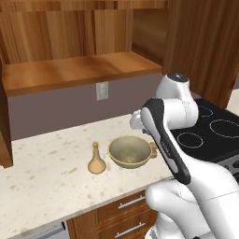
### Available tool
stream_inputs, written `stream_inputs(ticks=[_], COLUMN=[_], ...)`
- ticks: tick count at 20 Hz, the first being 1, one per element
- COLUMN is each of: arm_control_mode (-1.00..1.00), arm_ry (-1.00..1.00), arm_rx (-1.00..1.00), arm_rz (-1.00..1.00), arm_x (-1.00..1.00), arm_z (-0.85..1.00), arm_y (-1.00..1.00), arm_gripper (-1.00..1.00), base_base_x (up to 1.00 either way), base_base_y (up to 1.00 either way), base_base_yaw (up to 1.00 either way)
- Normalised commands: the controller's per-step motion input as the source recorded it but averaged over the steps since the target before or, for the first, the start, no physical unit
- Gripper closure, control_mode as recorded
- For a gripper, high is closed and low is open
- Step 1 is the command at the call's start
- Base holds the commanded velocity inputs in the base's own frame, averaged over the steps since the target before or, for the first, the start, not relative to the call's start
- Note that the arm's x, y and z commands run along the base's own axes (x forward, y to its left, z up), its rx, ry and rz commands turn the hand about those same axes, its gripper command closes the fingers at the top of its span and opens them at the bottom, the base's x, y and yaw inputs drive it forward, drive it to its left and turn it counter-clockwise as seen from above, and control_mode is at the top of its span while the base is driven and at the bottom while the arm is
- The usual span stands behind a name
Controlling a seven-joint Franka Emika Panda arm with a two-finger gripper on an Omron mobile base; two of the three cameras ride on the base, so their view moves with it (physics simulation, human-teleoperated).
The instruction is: Retrieve the bottle and the shaker from the cabinet and place them next to the mixing bowl on the counter. Then add garlic from the fridge to the mixing bowl.
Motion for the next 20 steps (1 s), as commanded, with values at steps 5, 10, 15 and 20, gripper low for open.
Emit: stream_inputs(ticks=[5, 10, 15, 20], arm_control_mode=[-1.00, -1.00, -1.00, -1.00], arm_ry=[0.35, 0.26, 0.08, 0.00], arm_rx=[-0.03, -0.18, -0.12, -0.03], arm_rz=[0.18, 0.04, 0.00, 0.00], arm_x=[0.63, 0.46, 0.30, 0.24], arm_z=[-0.20, 0.00, -0.28, -0.45], arm_y=[0.16, 0.25, 0.02, 0.00], arm_gripper=[1.00, 1.00, 1.00, 1.00], base_base_x=[0.00, 0.00, 0.00, 0.00], base_base_y=[0.00, 0.00, 0.00, 0.00], base_base_yaw=[0.00, 0.00, 0.00, 0.00])
